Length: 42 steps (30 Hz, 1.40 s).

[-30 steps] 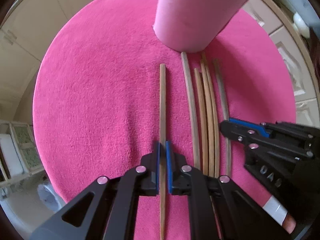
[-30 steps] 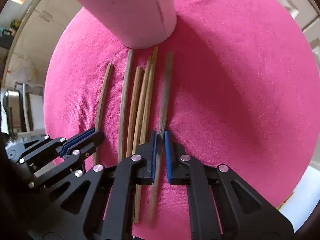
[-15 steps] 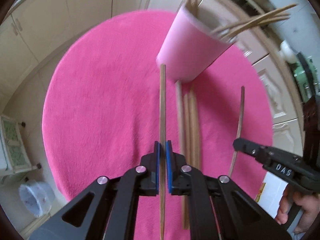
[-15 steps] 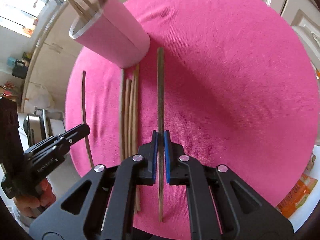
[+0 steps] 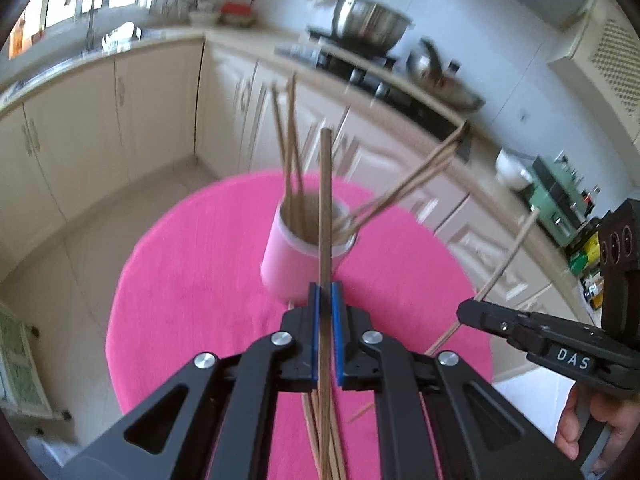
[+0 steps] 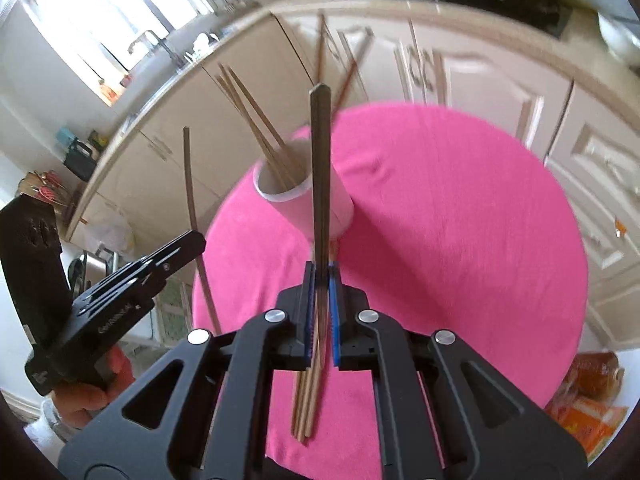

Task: Organize utensils
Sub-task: 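Lift the left tool's chopstick into the pink cup and open it while the right tool drops its own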

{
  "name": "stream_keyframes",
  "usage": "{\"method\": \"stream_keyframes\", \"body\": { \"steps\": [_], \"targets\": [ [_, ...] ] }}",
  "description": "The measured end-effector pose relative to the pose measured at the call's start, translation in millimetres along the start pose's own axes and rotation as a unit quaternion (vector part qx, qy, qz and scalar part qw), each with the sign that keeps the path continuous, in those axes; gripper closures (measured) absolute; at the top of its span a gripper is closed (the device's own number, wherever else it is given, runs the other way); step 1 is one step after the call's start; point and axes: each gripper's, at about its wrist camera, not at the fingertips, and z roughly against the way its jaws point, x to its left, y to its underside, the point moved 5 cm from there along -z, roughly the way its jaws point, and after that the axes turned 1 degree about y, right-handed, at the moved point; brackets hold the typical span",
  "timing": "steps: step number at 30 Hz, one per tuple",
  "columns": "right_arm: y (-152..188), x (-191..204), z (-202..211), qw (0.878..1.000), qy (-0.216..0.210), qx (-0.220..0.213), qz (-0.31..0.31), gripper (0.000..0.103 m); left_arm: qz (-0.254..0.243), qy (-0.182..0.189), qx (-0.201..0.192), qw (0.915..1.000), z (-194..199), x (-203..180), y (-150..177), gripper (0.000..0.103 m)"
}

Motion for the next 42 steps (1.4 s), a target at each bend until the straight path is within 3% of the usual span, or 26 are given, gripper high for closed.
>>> {"method": "stream_keyframes", "body": {
  "steps": [7,21,28,42],
  "targets": [
    [-36.6,24.1,24.6,0.998,-0.010,-0.053,0.027,0.097,-0.044,-0.023,-0.121,0.9914,24.6,-32.4,-58.1,0.097],
    [-104.0,54.2,43.2,0.992,-0.016,-0.116,0.049,0.097,-0.040,0.001,-0.231,0.9722,37.9,-35.4,-124.0,0.097],
    [-122.8,54.4,33.4,0.991,-0.004,-0.121,0.056,0.097,-0.040,-0.004,-0.252,0.9670,13.9,-32.7,-136.3,0.097],
    [-116.9,39.5,-6.4,0.995,0.007,-0.087,0.046,0.097,-0.035,-0.009,-0.229,0.9727,-44.2,-19.8,-124.5,0.097]
  ]
}}
